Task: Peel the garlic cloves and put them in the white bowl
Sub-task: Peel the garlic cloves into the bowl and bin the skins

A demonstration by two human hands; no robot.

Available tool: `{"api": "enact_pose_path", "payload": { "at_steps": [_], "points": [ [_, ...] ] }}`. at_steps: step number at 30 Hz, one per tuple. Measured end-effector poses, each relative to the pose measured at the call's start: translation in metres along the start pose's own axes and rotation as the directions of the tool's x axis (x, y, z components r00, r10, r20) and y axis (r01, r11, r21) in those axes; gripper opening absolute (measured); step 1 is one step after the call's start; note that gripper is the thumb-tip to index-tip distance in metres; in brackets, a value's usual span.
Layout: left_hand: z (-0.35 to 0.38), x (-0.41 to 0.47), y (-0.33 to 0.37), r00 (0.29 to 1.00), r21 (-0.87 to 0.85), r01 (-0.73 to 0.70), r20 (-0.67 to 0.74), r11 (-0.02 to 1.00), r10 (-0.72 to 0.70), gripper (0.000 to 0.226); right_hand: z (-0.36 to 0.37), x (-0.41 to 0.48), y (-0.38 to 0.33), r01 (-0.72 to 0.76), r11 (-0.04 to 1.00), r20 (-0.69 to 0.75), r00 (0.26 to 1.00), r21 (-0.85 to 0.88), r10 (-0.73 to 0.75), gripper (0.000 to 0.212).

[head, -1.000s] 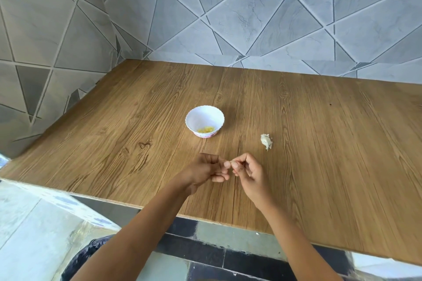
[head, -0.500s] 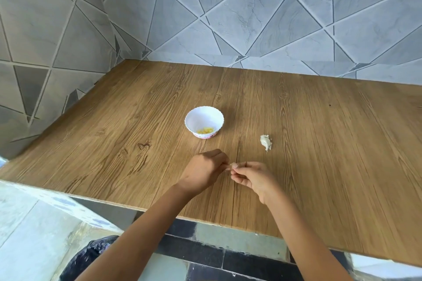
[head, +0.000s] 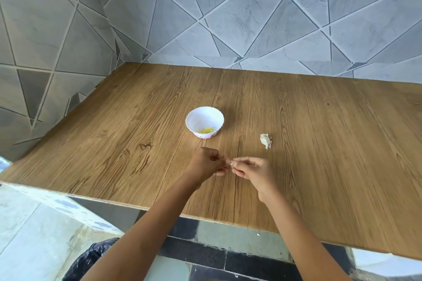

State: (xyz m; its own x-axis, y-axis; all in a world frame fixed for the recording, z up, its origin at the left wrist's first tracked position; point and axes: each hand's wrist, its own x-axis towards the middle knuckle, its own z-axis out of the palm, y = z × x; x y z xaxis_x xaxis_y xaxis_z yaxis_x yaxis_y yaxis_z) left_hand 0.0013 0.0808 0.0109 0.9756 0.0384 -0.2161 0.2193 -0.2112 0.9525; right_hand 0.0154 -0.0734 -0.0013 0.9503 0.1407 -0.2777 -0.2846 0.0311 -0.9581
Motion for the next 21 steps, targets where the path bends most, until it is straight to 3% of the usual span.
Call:
{"api": "enact_pose_path", "payload": {
  "at_steps": [2,6,10,12,14,17,21],
  "points": [
    [0.003,0.002,-0.001,0.998,0.107,-0.019,-0.061,0.994,0.026,0.008,0.003,-0.002,0.005,0.079,0.993,-0.042,0.996,-0.092,-0.083,0.006],
    [0.011,0.004,-0.008,0.927,0.504,-0.24,-0.134,0.83,0.349,0.008,0.007,-0.001,0.009,0.154,0.946,-0.071,0.981,-0.286,-0.181,0.012],
    [0.014,-0.001,-0.015,0.824,0.606,-0.416,-0.064,0.678,0.563,0.006,0.004,0.003,0.006,0.189,0.909,-0.037,0.975,-0.371,-0.218,0.014],
    [0.014,-0.002,-0.016,0.807,0.579,-0.442,-0.077,0.685,0.586,0.006,0.003,0.003,0.005,0.219,0.884,-0.012,0.969,-0.413,-0.246,0.016],
    [0.015,-0.002,-0.017,0.84,0.496,-0.411,-0.121,0.765,0.53,0.005,0.004,0.003,0.004,0.228,0.876,0.004,0.968,-0.424,-0.25,0.018],
    [0.016,-0.003,-0.02,0.926,0.277,-0.273,-0.183,0.921,0.329,0.005,0.005,0.004,0.006,0.226,0.886,0.008,0.97,-0.406,-0.244,0.017],
    [0.013,-0.009,-0.017,0.981,-0.087,-0.109,-0.171,0.99,0.093,0.006,0.006,0.003,0.009,0.194,0.943,0.003,0.98,-0.272,-0.2,0.014]
  ]
}}
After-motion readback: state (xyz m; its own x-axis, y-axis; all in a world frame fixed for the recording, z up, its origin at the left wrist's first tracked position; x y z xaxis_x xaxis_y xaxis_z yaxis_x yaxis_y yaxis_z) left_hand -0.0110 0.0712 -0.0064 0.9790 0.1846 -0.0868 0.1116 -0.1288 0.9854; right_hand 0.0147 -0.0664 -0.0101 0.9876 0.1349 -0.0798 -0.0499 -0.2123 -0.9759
